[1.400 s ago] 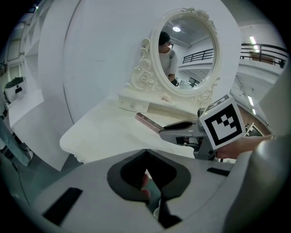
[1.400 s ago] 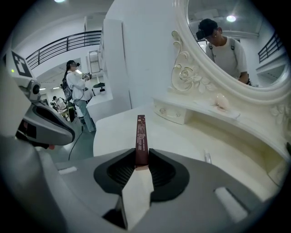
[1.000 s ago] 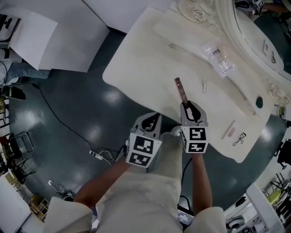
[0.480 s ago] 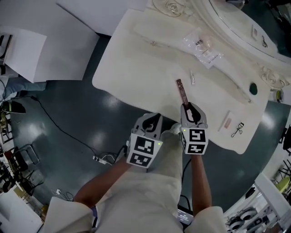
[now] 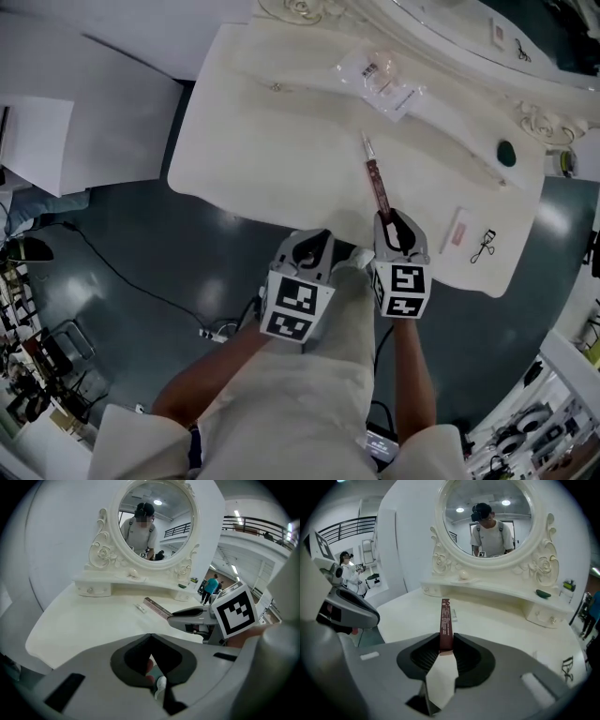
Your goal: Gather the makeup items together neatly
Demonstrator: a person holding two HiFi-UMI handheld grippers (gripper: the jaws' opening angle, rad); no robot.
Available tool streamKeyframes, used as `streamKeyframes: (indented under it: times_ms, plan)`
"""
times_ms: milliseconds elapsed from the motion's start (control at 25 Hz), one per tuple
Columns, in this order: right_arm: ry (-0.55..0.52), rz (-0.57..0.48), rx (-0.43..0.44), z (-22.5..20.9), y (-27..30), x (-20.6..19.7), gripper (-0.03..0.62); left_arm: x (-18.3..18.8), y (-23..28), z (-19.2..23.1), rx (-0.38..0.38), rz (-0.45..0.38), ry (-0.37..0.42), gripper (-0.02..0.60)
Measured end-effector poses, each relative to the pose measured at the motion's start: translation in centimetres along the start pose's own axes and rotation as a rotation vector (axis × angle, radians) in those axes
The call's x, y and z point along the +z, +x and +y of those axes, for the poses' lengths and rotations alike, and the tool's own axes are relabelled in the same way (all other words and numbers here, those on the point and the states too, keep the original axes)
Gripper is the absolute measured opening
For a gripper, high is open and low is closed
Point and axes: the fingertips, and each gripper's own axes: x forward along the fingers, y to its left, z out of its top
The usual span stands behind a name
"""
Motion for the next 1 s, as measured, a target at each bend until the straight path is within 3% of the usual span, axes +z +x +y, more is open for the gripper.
streamKeyframes:
  times_ms: [1000]
  plan:
    - [0.179,-0.014,-0.18,-7.4,-4.1,-4.4,0.089,0.3,3.2,-6.5,-0.083,0.049,0.108,0.005]
